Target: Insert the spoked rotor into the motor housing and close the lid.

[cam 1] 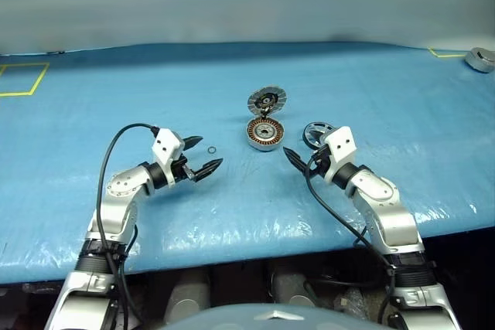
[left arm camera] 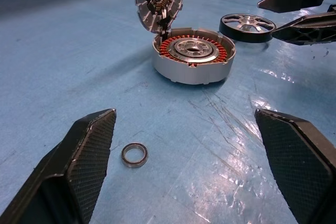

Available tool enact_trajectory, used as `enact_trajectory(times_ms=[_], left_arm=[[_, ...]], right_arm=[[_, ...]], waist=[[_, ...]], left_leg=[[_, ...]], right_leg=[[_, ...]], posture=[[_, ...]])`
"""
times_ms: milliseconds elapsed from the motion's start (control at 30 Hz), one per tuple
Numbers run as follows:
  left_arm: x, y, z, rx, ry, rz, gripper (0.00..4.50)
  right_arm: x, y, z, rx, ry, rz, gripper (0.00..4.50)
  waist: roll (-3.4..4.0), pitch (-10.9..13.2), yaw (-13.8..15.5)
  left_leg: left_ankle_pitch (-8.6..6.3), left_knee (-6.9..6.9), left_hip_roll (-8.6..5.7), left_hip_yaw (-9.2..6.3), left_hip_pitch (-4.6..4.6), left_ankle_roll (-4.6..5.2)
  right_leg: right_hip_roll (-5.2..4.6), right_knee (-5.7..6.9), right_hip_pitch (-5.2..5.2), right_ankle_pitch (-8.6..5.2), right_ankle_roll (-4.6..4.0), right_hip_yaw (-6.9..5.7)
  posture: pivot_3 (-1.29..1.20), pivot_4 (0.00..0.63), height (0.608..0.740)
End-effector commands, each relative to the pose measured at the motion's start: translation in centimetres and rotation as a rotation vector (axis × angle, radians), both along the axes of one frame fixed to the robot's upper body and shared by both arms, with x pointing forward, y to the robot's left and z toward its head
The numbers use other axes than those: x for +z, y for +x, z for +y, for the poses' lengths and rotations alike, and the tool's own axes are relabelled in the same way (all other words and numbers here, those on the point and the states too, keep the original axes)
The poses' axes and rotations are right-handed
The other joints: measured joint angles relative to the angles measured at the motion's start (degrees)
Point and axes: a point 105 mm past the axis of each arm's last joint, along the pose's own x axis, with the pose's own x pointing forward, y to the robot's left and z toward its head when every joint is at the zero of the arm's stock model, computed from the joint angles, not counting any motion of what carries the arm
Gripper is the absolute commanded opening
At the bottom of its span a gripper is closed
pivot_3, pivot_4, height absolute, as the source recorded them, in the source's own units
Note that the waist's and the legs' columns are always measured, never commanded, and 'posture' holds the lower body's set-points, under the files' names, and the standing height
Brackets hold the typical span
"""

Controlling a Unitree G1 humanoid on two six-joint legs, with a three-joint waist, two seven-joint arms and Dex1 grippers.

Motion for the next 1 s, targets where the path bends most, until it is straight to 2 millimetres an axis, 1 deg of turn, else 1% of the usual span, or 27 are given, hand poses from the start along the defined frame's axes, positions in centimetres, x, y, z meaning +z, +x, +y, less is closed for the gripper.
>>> enact_trajectory(times_ms=[33,567,1000], left_arm=[[0.96,0.28,-0.15,-0.002,0.000,-0.048,4.50],[0.96,0.44,-0.06,0.001,0.010,-0.053,4.50],[1.03,0.16,-0.33,-0.015,-0.001,-0.054,4.50]], right_arm=[[0.98,0.29,0.17,0.003,0.003,-0.047,4.48],[0.93,0.37,0.04,0.000,0.005,-0.051,4.48],[0.93,0.31,0.39,0.025,0.005,-0.041,4.48]], waist=[[0.00,0.00,-0.01],[0.00,0.00,-0.01],[0.00,0.00,-0.01]], left_leg=[[0.00,0.00,0.00,0.00,0.00,0.00],[0.00,0.00,0.00,0.00,0.00,0.00],[0.00,0.00,0.00,0.00,0.00,0.00]], right_leg=[[0.00,0.00,0.00,0.00,0.00,0.00],[0.00,0.00,0.00,0.00,0.00,0.00],[0.00,0.00,0.00,0.00,0.00,0.00]], posture=[[0.00,0.150,0.740],[0.00,0.150,0.740],[0.00,0.150,0.740]])
